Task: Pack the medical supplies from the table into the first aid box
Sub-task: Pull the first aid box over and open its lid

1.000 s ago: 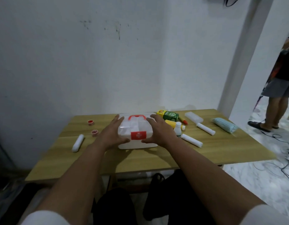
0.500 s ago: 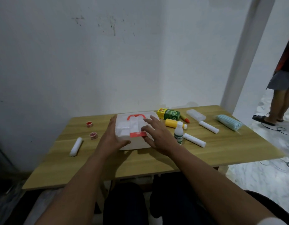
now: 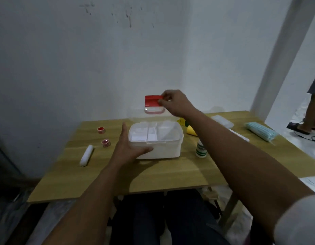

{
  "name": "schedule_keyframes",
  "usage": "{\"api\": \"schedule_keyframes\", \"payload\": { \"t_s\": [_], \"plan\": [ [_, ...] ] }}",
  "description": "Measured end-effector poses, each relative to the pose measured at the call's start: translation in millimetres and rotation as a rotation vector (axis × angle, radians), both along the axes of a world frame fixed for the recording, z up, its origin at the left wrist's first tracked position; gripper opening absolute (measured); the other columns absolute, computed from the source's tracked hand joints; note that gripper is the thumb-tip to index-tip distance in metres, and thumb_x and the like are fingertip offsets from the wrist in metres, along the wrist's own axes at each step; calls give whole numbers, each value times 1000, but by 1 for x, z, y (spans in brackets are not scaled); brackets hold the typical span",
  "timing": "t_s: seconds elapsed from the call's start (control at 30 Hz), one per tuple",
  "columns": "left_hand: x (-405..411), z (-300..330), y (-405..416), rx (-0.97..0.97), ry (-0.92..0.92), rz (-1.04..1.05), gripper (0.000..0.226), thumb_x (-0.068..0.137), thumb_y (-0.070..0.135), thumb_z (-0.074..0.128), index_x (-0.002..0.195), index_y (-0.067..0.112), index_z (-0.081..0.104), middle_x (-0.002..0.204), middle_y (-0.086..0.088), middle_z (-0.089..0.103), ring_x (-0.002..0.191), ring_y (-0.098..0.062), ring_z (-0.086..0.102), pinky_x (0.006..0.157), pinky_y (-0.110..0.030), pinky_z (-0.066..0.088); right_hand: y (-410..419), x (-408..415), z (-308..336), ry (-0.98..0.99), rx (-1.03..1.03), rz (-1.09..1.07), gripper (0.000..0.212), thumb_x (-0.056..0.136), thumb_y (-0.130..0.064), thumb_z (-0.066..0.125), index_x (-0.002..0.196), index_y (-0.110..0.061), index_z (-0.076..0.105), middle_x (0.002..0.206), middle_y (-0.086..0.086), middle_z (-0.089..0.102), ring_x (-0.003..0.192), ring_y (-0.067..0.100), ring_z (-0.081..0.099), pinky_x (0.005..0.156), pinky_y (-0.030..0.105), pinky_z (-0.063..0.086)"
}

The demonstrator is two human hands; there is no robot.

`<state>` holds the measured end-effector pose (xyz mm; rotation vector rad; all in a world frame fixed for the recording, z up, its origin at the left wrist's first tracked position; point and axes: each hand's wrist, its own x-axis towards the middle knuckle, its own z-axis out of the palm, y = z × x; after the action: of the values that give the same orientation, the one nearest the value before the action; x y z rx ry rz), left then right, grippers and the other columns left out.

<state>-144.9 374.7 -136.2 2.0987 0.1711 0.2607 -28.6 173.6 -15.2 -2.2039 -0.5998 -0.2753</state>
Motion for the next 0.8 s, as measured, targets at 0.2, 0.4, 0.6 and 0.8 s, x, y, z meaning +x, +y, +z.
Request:
{"api": "schedule_keyframes", "payload": {
  "t_s": [0.2, 0.4, 0.6, 0.8],
  "plan": [
    [8, -6, -2, -19, -53, -36, 101, 75, 30, 93, 157, 41, 35, 142, 18, 53, 130, -14, 52, 96, -34, 53, 14, 63, 10, -12, 67, -307, 44, 91, -57, 68, 94, -13, 66, 89, -3, 63, 87, 18, 60, 74, 31, 46],
    [5, -12, 2, 84, -142, 0, 108, 61, 61, 91, 154, 40, 39, 143, 22, 50, 128, -8, 49, 99, -37, 53, 10, 89, 6, 121, -38, -246, 74, 100, -67, 42, 88, 1, 70, 91, 16, 69, 92, 31, 64, 78, 37, 47],
    [17, -14, 0, 68, -112, 36, 104, 69, 47, 94, 148, 56, 28, 127, 36, 48, 120, -7, 49, 93, -31, 50, -16, 98, -14, 473, 162, -123, 65, 102, -58, 48, 152, -17, 46, 156, 8, 43, 135, 35, 48, 96, 52, 50],
    [15, -26, -7, 99, -180, 157, 110, 57, 68, 87, 154, 45, 40, 130, 23, 59, 119, -10, 57, 94, -38, 58, -65, 114, -60, 324, -296, -286, 51, 100, -24, 60, 146, -4, 54, 153, 15, 51, 138, 33, 51, 111, 38, 42]
  ]
}}
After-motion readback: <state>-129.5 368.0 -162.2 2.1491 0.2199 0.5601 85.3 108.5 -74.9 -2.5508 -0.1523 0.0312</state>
